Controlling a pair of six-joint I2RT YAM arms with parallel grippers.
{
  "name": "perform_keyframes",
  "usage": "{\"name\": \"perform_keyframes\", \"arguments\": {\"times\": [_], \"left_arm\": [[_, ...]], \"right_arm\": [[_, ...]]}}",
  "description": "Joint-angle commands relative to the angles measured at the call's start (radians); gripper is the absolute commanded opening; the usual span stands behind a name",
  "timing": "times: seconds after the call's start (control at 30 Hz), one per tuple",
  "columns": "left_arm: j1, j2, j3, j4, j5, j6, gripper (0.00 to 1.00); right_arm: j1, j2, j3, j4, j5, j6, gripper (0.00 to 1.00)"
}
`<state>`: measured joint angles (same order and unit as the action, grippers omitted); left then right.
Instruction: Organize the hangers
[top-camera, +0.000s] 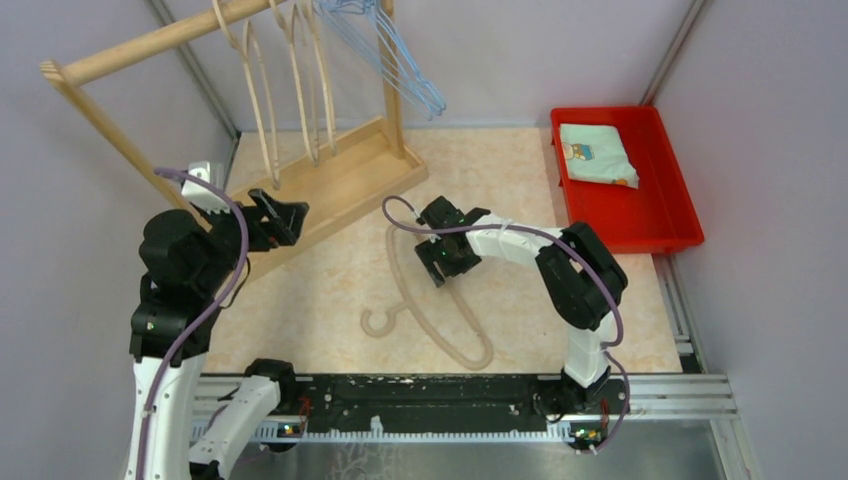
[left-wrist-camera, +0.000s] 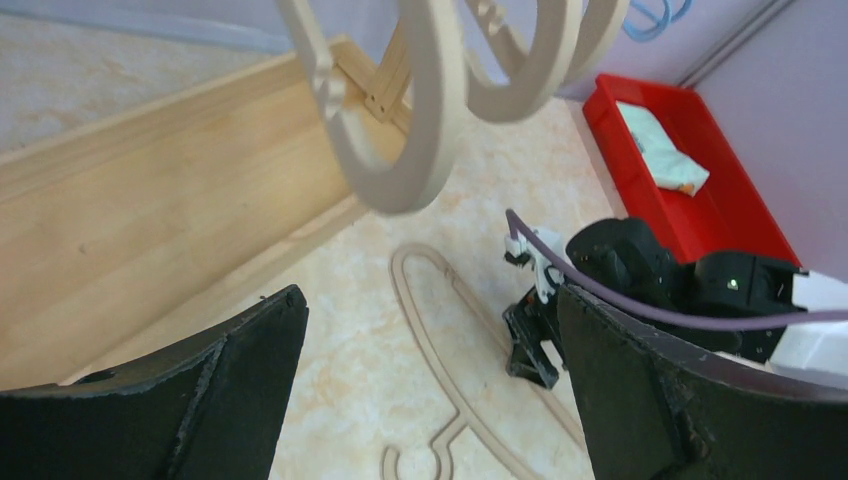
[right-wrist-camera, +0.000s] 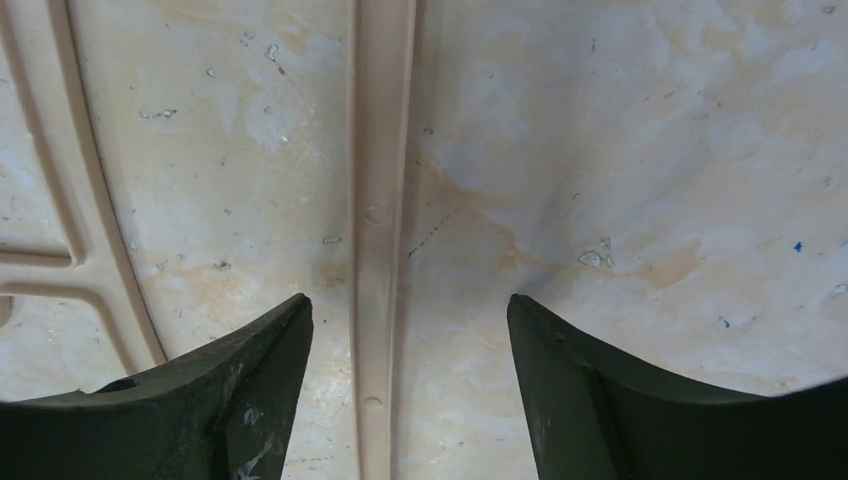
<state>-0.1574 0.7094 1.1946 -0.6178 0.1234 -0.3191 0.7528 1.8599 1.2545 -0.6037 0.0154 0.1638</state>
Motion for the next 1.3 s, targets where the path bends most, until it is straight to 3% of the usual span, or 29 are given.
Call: {"name": "perform_keyframes", "arguments": {"times": [0.0, 0.2, 0.23, 0.37, 0.4, 0.77, 0.93, 1.27], "left_arm": [[-0.005, -0.038, -0.046, -0.091, 0.06, -0.011, 1.0], [-0.005, -0.084, -0.148, -0.099, 0.122, -0.041, 1.0], [-0.005, -0.091, -0.172, -0.097, 0.131, -0.046, 1.0], [-0.005, -0.112, -0.248, -0.08, 0.16, -0.054, 1.0], [-0.005, -0.114, -0.256, -0.077, 0.163, -0.053, 1.0], [-0.006, -0.092, -0.349, 0.05, 0.366, -0.066, 1.0], [-0.007, -0.097, -0.418, 0.119, 0.408, -0.084, 1.0], [-0.023, -0.155, -0.589, 0.439, 0.505, -0.276, 1.0]], "right_arm": [[0.008, 0.01, -0.023, 0.044, -0.012, 0.029, 0.7], [0.01, 0.021, -0.067, 0.072, -0.029, 0.081, 0.64], [0.01, 0.022, -0.076, 0.079, -0.03, 0.092, 0.57], [0.008, 0.016, -0.086, 0.08, -0.02, 0.137, 0.07], [0.005, 0.003, -0.088, 0.085, -0.016, 0.149, 0.0], [-0.221, -0.316, 0.063, 0.086, -0.158, 0.343, 0.0], [-0.291, -0.373, 0.143, 0.05, -0.221, 0.382, 0.0], [-0.291, -0.377, 0.084, 0.197, -0.314, 0.531, 0.0]]}}
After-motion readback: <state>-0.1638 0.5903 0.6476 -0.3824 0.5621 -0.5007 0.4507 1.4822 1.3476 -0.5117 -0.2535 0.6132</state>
